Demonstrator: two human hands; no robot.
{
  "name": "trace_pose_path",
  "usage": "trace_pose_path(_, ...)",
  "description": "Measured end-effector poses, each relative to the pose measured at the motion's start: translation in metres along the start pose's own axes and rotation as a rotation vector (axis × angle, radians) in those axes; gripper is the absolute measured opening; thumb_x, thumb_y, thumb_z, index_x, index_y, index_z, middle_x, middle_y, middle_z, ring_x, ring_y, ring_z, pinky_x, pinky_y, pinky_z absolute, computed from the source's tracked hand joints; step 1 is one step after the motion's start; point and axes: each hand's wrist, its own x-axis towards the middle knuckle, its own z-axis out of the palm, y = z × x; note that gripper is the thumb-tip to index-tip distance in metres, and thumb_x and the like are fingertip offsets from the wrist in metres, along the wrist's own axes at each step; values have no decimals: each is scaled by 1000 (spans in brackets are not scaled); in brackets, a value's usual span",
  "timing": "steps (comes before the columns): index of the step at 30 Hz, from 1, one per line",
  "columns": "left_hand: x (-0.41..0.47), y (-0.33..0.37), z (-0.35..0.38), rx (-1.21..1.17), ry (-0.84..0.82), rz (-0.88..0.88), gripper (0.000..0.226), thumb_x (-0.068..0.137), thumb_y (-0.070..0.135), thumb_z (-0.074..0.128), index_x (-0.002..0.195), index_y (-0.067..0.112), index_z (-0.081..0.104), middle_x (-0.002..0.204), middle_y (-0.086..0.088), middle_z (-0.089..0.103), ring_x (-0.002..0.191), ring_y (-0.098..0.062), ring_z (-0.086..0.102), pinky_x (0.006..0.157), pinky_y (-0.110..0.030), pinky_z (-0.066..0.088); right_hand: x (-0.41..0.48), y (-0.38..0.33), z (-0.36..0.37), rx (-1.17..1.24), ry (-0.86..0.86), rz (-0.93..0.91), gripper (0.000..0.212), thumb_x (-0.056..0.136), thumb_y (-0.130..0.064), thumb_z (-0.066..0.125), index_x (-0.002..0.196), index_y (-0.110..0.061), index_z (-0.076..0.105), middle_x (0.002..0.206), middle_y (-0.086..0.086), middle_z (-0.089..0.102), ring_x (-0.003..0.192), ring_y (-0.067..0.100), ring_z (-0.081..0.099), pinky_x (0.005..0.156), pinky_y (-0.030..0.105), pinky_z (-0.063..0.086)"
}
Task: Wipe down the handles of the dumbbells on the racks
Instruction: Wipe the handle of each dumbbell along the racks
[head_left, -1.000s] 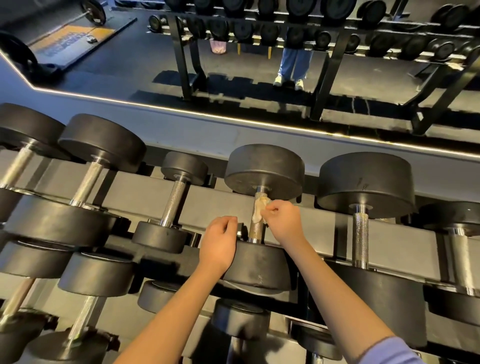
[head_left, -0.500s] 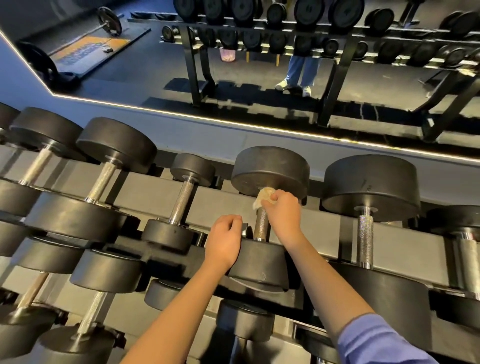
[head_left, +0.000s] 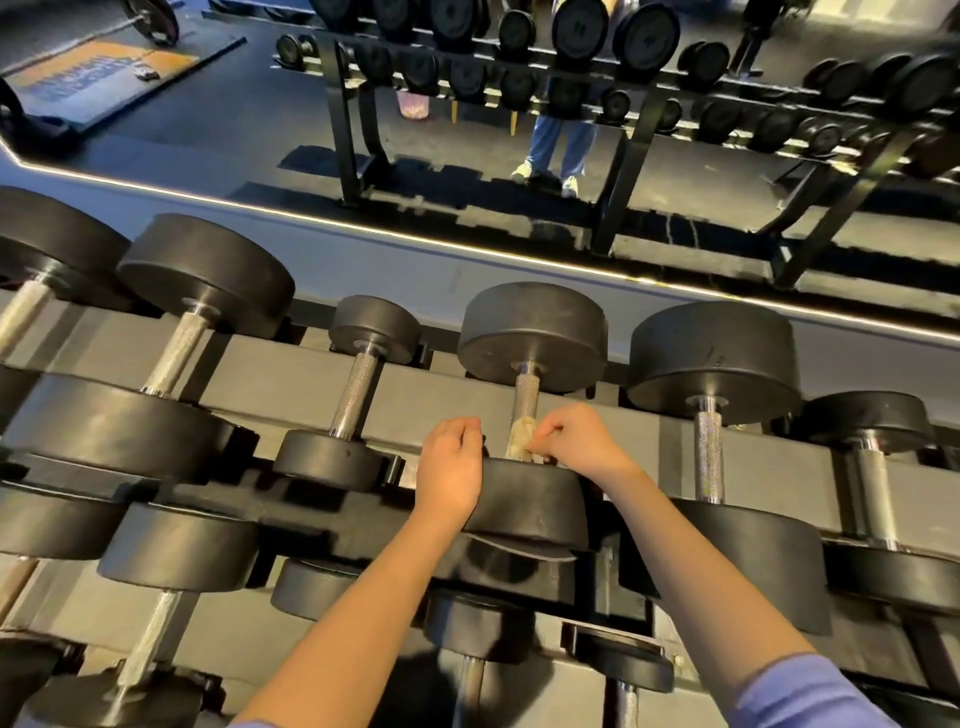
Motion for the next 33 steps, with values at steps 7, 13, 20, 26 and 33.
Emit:
trace_pose_path(7, 14, -55, -80, 384, 26, 246, 32, 100, 18, 43, 127, 7, 57, 120, -6, 58, 117, -16, 46, 100, -25, 33, -8, -36, 13, 71, 249, -26, 9, 84, -14, 69, 92, -14, 72, 82, -7, 64, 77, 5, 56, 75, 19, 38)
trace_pose_path(13, 44, -77, -123, 602, 13, 372, 25, 97, 14, 50, 115, 4, 64, 106, -9, 62, 103, -24, 54, 90, -40, 43, 6, -92, 56, -26, 245, -133, 18, 85, -18, 66, 102, -16, 71, 92, -11, 61, 96, 7, 53, 86, 16, 36)
trace_pose_path(20, 75, -97, -148, 464, 11, 141, 30, 100, 25, 41, 117, 9, 60, 109, -4, 56, 104, -19, 45, 92, -32, 35, 23, -113, 123, -48, 122, -91, 16, 88, -17, 62, 101, -13, 72, 99, 1, 68, 94, 17, 61, 78, 20, 47)
trace_pose_path(26, 76, -102, -147, 395, 29, 156, 24, 98, 33, 36, 94, 25, 58, 93, 6, 57, 91, -14, 53, 75, -24, 37, 50, -117, 163, 62, 105, 63, 20, 91, -20, 61, 109, -15, 69, 108, -4, 67, 98, 8, 57, 82, 14, 41)
trace_pose_path(33, 76, -108, -147, 378, 51, 126, 41, 99, 32, 40, 135, 15, 48, 134, -2, 51, 125, -17, 41, 104, -34, 37, 60, -126, 192, 308, 117, 96, 24, 84, -31, 69, 75, -9, 72, 67, -1, 65, 63, 4, 58, 56, 11, 40)
